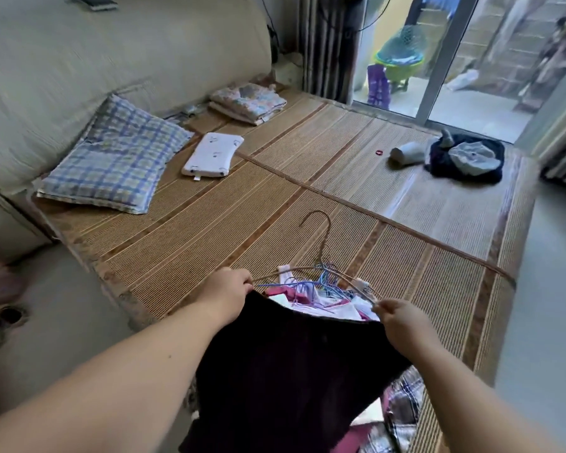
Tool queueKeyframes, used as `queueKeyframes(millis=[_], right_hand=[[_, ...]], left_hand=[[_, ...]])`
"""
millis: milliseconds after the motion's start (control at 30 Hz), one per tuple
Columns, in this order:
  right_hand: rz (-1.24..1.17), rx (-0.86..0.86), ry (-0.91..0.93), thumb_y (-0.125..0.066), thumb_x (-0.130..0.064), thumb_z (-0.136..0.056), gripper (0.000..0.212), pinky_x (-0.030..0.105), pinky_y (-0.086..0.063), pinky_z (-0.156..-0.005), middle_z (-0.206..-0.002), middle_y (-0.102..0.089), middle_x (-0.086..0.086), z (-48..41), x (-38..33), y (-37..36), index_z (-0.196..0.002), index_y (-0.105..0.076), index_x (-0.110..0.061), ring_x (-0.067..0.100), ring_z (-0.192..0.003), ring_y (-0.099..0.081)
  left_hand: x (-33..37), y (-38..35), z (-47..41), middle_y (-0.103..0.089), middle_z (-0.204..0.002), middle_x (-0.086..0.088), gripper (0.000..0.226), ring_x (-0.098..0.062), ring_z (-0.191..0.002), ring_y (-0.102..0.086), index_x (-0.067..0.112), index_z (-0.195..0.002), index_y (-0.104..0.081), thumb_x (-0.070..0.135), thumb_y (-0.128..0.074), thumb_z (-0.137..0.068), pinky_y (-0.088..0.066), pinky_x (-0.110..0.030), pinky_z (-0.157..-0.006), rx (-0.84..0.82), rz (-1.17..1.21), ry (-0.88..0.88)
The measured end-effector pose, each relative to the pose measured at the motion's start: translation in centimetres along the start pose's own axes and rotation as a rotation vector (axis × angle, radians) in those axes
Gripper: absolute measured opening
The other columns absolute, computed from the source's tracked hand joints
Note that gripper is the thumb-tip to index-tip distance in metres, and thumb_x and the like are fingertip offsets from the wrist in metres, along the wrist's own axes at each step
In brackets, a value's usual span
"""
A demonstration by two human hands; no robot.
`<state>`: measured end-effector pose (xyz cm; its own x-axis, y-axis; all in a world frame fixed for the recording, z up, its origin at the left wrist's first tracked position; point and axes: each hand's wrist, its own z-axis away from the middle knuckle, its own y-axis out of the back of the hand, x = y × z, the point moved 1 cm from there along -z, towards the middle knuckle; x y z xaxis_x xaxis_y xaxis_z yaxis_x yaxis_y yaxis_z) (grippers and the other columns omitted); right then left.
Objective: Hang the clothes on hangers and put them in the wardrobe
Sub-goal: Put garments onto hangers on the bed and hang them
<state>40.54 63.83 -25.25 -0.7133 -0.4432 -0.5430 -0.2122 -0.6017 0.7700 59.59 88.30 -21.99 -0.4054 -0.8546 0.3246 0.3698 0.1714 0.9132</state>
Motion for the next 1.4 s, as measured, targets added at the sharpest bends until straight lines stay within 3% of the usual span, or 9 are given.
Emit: queueKeyframes(millis=[133,233,333,400,533,633,733,1033,1400], right_hand=[[0.093,-0.075,-0.024,-0.053,-0.033,-0.093,0.023,0.032,-0.048,-0.082,-0.102,-0.070,0.007,-4.6,2.0,-2.0,-0.099,-0.069,-0.018,0.028,-0.095,-0.062],[0.108,-0.142,-0.002,-0.052,-0.032,-0.093,0.027,0.028,-0.043,-0.085,-0.117,-0.066,0.008,-7.1,2.6,-3.5,-0.110,-0.066,-0.017,0.027,-0.108,-0.058],[0.163,-0.213,0.053,-0.056,-0.038,-0.090,0.056,0.028,-0.031,-0.104,-0.144,-0.044,0.006,-8.6,2.5,-5.4,-0.140,-0.041,-0.017,0.023,-0.133,-0.038],[0.207,-0.251,0.078,-0.057,-0.042,-0.089,0.065,0.029,-0.025,-0.109,-0.148,-0.035,0.008,-9.2,1.8,-6.8,-0.144,-0.034,-0.018,0.023,-0.137,-0.030],[0.223,-0.352,0.148,-0.056,-0.043,-0.090,0.060,0.028,-0.027,-0.108,-0.153,-0.026,0.007,-9.0,-1.4,-8.8,-0.143,-0.037,-0.022,0.022,-0.140,-0.028],[0.223,-0.400,0.330,-0.057,-0.038,-0.088,0.051,0.029,-0.033,-0.105,-0.149,-0.034,0.006,-8.0,-6.6,-9.3,-0.137,-0.046,-0.027,0.020,-0.135,-0.036],[0.221,-0.403,0.578,-0.058,-0.033,-0.087,0.046,0.025,-0.037,-0.099,-0.140,-0.045,0.000,-5.5,-13.5,-9.6,-0.132,-0.051,-0.026,0.017,-0.127,-0.043],[0.218,-0.361,1.282,-0.054,-0.042,-0.088,0.058,0.034,-0.037,-0.106,-0.148,-0.034,-0.004,11.6,-34.1,-12.5,-0.142,-0.031,-0.039,0.019,-0.132,-0.038],[0.086,-0.464,1.758,-0.053,-0.047,-0.086,0.057,0.033,-0.029,-0.109,-0.153,-0.024,-0.010,37.2,-49.5,-17.7,-0.139,-0.032,-0.045,0.017,-0.136,-0.034]], left_hand=[[0.6,-3.3,-3.6,-0.053,-0.105,-0.001,0.019,-0.024,-0.100,-0.056,0.030,-0.105,-0.061,0.037,-0.047,-0.094,-0.046,-0.037,-0.085,-0.068,-0.016,0.088],[0.6,-4.8,-5.3,-0.050,-0.122,0.003,0.035,-0.022,-0.109,-0.054,0.037,-0.124,-0.050,0.044,-0.048,-0.090,-0.043,-0.033,-0.084,-0.073,0.000,0.130],[0.4,-6.2,-5.9,-0.028,-0.150,-0.002,0.062,-0.023,-0.135,-0.034,0.036,-0.144,-0.028,0.044,-0.052,-0.088,-0.035,-0.040,-0.106,-0.091,0.018,0.138],[0.1,-6.9,-5.6,-0.013,-0.157,-0.004,0.070,-0.024,-0.143,-0.019,0.035,-0.148,-0.019,0.044,-0.054,-0.087,-0.025,-0.043,-0.114,-0.139,0.026,0.156],[-1.2,-6.2,-3.9,-0.005,-0.159,-0.001,0.070,-0.023,-0.145,-0.013,0.037,-0.147,-0.017,0.043,-0.053,-0.087,-0.022,-0.044,-0.115,-0.185,0.040,0.173],[-2.7,-3.3,-2.0,-0.006,-0.159,0.000,0.066,-0.022,-0.145,-0.013,0.037,-0.146,-0.022,0.041,-0.052,-0.088,-0.021,-0.043,-0.115,-0.147,0.005,0.172],[-4.5,0.9,0.7,-0.007,-0.159,0.002,0.064,-0.024,-0.144,-0.015,0.038,-0.145,-0.023,0.040,-0.051,-0.088,-0.023,-0.047,-0.114,-0.062,0.001,0.197],[-13.1,13.9,16.6,-0.022,-0.156,0.001,0.067,-0.025,-0.138,-0.031,0.040,-0.143,-0.025,0.041,-0.056,-0.083,-0.031,-0.037,-0.111,0.376,-0.130,0.351],[-22.9,24.9,42.3,-0.019,-0.155,0.005,0.067,-0.018,-0.140,-0.023,0.040,-0.143,-0.023,0.047,-0.052,-0.083,-0.026,-0.038,-0.112,0.817,-0.320,0.784]])
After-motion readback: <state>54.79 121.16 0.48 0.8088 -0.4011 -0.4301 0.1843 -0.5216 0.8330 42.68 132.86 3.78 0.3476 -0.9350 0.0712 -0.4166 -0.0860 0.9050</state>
